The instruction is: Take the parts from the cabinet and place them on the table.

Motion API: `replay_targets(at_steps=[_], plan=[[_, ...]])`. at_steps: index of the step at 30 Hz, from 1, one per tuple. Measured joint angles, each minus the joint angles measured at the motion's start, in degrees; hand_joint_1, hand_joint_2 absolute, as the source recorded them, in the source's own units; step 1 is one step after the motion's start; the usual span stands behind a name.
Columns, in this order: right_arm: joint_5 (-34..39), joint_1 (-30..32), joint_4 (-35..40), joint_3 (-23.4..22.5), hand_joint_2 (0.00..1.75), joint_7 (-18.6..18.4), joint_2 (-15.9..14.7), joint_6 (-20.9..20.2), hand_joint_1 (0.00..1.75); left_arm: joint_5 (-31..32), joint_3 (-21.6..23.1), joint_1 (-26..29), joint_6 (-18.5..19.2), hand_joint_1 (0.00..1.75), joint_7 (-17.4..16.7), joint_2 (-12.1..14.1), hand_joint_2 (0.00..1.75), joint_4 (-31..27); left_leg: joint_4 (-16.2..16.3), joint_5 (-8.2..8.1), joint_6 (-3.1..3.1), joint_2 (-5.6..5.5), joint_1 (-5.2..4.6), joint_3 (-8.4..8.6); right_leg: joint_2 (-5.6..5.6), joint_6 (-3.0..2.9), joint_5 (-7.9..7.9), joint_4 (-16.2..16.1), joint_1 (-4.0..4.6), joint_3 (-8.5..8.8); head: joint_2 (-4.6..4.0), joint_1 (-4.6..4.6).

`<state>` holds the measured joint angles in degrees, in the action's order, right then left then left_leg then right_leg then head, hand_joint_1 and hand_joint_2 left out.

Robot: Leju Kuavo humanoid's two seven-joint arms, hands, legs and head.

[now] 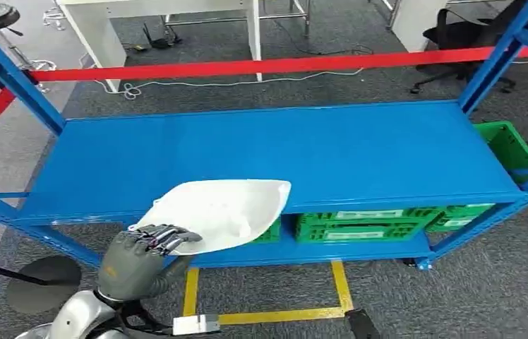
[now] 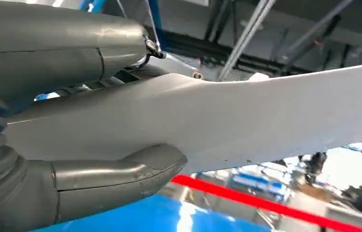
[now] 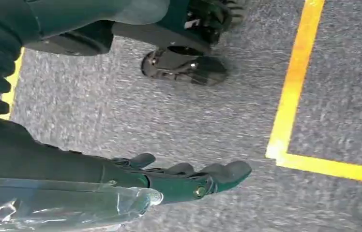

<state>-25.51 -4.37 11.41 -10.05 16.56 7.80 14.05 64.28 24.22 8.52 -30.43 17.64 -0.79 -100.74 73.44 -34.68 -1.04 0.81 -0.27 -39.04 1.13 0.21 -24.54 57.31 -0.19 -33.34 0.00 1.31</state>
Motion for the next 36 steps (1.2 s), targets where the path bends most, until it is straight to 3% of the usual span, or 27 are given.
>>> replay_targets(at_steps=[2,4,5,6,8,9,10,12,13,14,15,16,18,19,20,21,22,24,25,26,27,29,30,32,33,34,36], plan=[[0.9,0.7,0.0,-0.9,1.75,1.6,-0.2,0.1,0.00,0.0,0.3,0.3,0.2,1.75,0.1,-0.4,1.75,0.0,-1.5,3.54,0.51,-0.20,-0.02,2.44,1.03,0.25,1.31,0.0,0.05,-1.69,0.00,0.00],[1.1,1.3,0.0,-1.8,1.75,2.7,-0.5,-1.3,0.00,-0.2,0.9,0.3,0.5,1.75,0.1,-1.1,1.75,0.0,-10.0,7.13,1.38,-1.98,-0.03,8.50,2.33,0.56,2.75,0.0,0.05,-3.19,0.00,0.07],[1.1,1.4,0.0,-2.0,1.75,3.1,-0.8,-2.6,0.00,-0.3,1.1,0.2,0.7,1.75,0.1,-1.5,1.75,0.0,-15.2,5.77,1.92,-4.74,-0.07,12.01,2.87,0.85,3.35,0.1,0.02,-3.74,0.00,0.07],[1.4,1.4,0.0,-2.2,1.75,3.4,-1.6,-3.4,0.00,-0.5,1.4,0.2,0.7,1.75,0.2,-1.9,1.75,0.0,-19.0,4.63,1.96,-5.12,0.23,14.00,3.44,1.18,3.92,0.2,0.17,-4.12,0.00,0.11],[2.1,1.9,0.0,-3.0,1.75,3.9,-2.6,-4.5,0.00,-0.8,1.8,-0.1,0.7,1.75,0.1,-2.7,1.75,0.2,-18.9,4.83,1.96,-4.46,-0.26,13.40,4.42,2.05,5.37,-0.4,-0.31,-4.42,0.00,0.04],[2.5,2.3,0.0,-3.6,1.75,4.0,-3.1,-4.8,0.00,-1.3,2.0,-0.2,0.6,1.75,0.0,-3.2,1.75,0.3,-18.8,5.41,2.33,-3.89,-0.46,13.25,5.07,2.59,6.08,-0.8,-0.29,-4.55,0.00,0.18],[3.0,2.9,-0.2,-4.2,1.75,4.1,-3.8,-4.8,0.00,-2.3,2.0,-0.4,0.5,1.75,0.0,-3.7,1.75,0.5,-19.1,6.22,2.84,-2.88,0.17,12.54,4.68,2.77,5.88,-0.6,-0.53,-4.92,0.00,0.00],[3.6,3.2,-0.2,-5.0,1.75,4.3,-4.1,-4.9,0.00,-3.9,2.0,-0.5,0.2,1.75,0.1,-4.4,1.75,0.7,-19.1,7.34,3.61,-1.72,0.01,11.29,0.46,3.30,-0.96,3.9,-0.31,-6.85,0.00,0.70],[3.7,3.2,-0.2,-5.4,1.75,4.4,-4.2,-4.9,0.00,-4.4,1.9,-0.5,0.2,1.75,0.3,-4.6,1.75,0.9,-19.1,8.02,3.64,-0.92,0.00,10.49,-0.36,3.73,-4.87,8.8,-0.42,-7.95,0.00,0.77],[3.8,3.2,-0.2,-5.7,1.75,4.4,-4.3,-4.9,0.00,-4.6,1.9,-0.5,0.1,1.75,0.4,-4.7,1.75,1.0,-19.0,8.69,3.65,-0.17,0.00,9.69,-0.68,4.03,-7.22,13.6,-0.49,-8.99,0.00,0.74],[3.9,3.2,-0.2,-5.9,1.75,4.4,-4.3,-4.9,0.00,-4.8,1.9,-0.5,0.1,1.75,0.6,-4.8,1.75,1.2,-18.9,9.33,3.60,0.65,0.00,8.79,-0.76,4.33,-7.98,17.3,-0.58,-9.48,0.00,0.81],[3.9,3.2,-0.2,-6.1,1.75,4.4,-4.4,-4.9,0.00,-4.8,1.9,-0.5,0.2,1.75,0.7,-4.9,1.75,1.5,-18.9,9.97,3.51,1.43,0.01,7.87,-0.79,4.60,-6.63,19.1,-0.72,-9.00,0.00,0.77],[4.2,3.4,-0.2,-6.5,1.75,4.5,-4.4,-4.8,0.00,-5.3,1.9,-0.6,0.2,1.75,0.9,-5.2,1.75,1.8,-18.5,11.00,3.14,2.91,0.03,6.16,-1.21,5.02,-1.54,15.7,-1.01,-4.56,0.00,0.74],[4.4,3.4,-0.2,-6.8,1.75,4.5,-4.5,-4.8,0.00,-5.6,1.9,-0.7,0.2,1.75,1.0,-5.3,1.75,1.9,-18.1,11.37,2.84,3.49,0.08,5.37,-2.13,5.16,-0.49,10.9,-1.09,-0.61,0.00,0.77],[4.7,3.3,-0.2,-7.1,1.75,4.7,-4.5,-4.7,0.00,-6.2,1.9,-0.9,0.2,1.75,1.3,-5.5,1.75,2.0,-17.6,11.65,2.50,3.93,-0.04,4.98,-4.23,5.34,-2.08,5.2,-1.14,3.67,0.00,0.81],[4.9,3.0,-0.1,-7.4,1.75,4.8,-4.5,-4.7,0.00,-6.7,1.8,-1.0,0.2,1.75,1.5,-5.7,1.75,2.0,-17.2,11.86,2.18,4.33,-0.26,4.54,-5.12,5.33,-4.52,-0.3,-0.57,7.44,0.00,1.01],[5.2,2.8,-0.1,-7.7,1.75,4.9,-4.5,-4.7,0.00,-7.3,1.8,-1.2,0.3,1.75,2.0,-5.8,1.75,2.1,-17.0,12.32,1.87,5.08,-0.38,4.46,-4.83,3.94,-5.41,-1.8,-0.51,7.36,0.00,0.72],[5.4,3.1,-0.1,-8.2,1.75,5.1,-4.5,-4.7,0.00,-8.2,1.9,-1.8,0.7,1.75,2.8,-5.9,1.75,2.6,-17.3,13.22,1.50,6.15,-0.09,4.34,-3.72,3.06,-4.87,-1.3,-0.25,6.02,0.00,0.76],[5.6,3.3,-0.1,-8.5,1.75,5.1,-4.5,-4.7,0.00,-8.5,1.9,-2.0,1.1,1.75,3.1,-6.0,1.75,2.9,-17.1,13.32,1.12,6.20,-0.04,4.16,-3.27,2.25,-4.27,-1.4,-0.38,5.50,0.00,0.79],[5.8,3.5,-0.1,-8.7,1.75,5.1,-4.5,-4.7,0.00,-8.9,1.9,-2.1,1.4,1.75,3.3,-6.0,1.75,3.2,-16.4,11.49,0.44,3.52,0.21,3.71,-2.84,1.70,-3.93,-1.4,-0.52,4.80,0.00,0.74],[5.9,3.5,-0.1,-9.0,1.75,5.1,-4.6,-4.5,0.00,-9.9,1.9,-2.1,2.2,1.75,4.0,-6.0,1.75,3.5,-14.2,8.13,0.21,1.39,0.28,3.03,-2.33,1.23,-3.25,-1.4,-0.55,4.08,0.00,0.70],[6.0,3.4,-0.1,-9.4,1.75,5.1,-4.5,-4.2,0.00,-12.3,1.9,-2.3,3.9,1.75,4.9,-5.9,1.75,4.0,-5.7,1.36,0.12,0.11,0.28,0.76,-0.96,0.81,-1.62,-1.4,-0.47,2.69,0.00,0.68],[6.4,3.4,-0.1,-9.5,1.75,5.1,-4.5,-3.5,0.00,-12.7,1.9,-2.5,4.2,1.75,5.1,-5.9,1.75,4.4,-2.0,0.35,0.21,-0.05,0.24,-0.05,-0.23,0.75,-0.94,-1.3,-0.41,1.79,0.00,0.74],[6.8,3.6,-0.1,-10.3,1.75,5.1,-3.7,-0.9,0.00,-14.5,1.9,-2.6,5.2,1.75,6.0,-5.8,1.75,4.9,-0.7,2.64,0.53,-0.24,0.23,0.88,1.21,0.87,0.18,-1.1,-0.36,0.20,0.00,0.77],[6.9,3.7,-0.1,-10.6,1.75,5.1,-3.1,0.7,0.00,-15.8,1.9,-2.6,5.8,1.75,6.9,-5.7,1.75,5.1,-3.3,4.55,0.73,-0.40,0.24,2.80,1.93,1.01,0.64,-1.1,-0.36,-0.42,0.00,0.72],[6.9,3.8,-0.1,-10.8,1.75,5.1,-2.4,1.5,0.00,-16.3,1.8,-2.6,5.9,1.75,7.5,-5.6,1.75,5.2,-8.5,6.38,0.99,-1.14,0.25,6.17,2.78,1.24,1.12,-1.1,-0.37,-0.91,0.00,0.72],[6.8,3.7,-0.1,-11.0,1.75,5.2,-1.4,2.2,0.00,-16.3,1.8,-2.6,5.5,1.75,8.6,-5.6,1.75,5.4,-17.4,6.54,1.68,-4.96,0.33,11.83,4.04,1.84,1.87,-0.8,-0.15,-1.75,0.00,0.68]])
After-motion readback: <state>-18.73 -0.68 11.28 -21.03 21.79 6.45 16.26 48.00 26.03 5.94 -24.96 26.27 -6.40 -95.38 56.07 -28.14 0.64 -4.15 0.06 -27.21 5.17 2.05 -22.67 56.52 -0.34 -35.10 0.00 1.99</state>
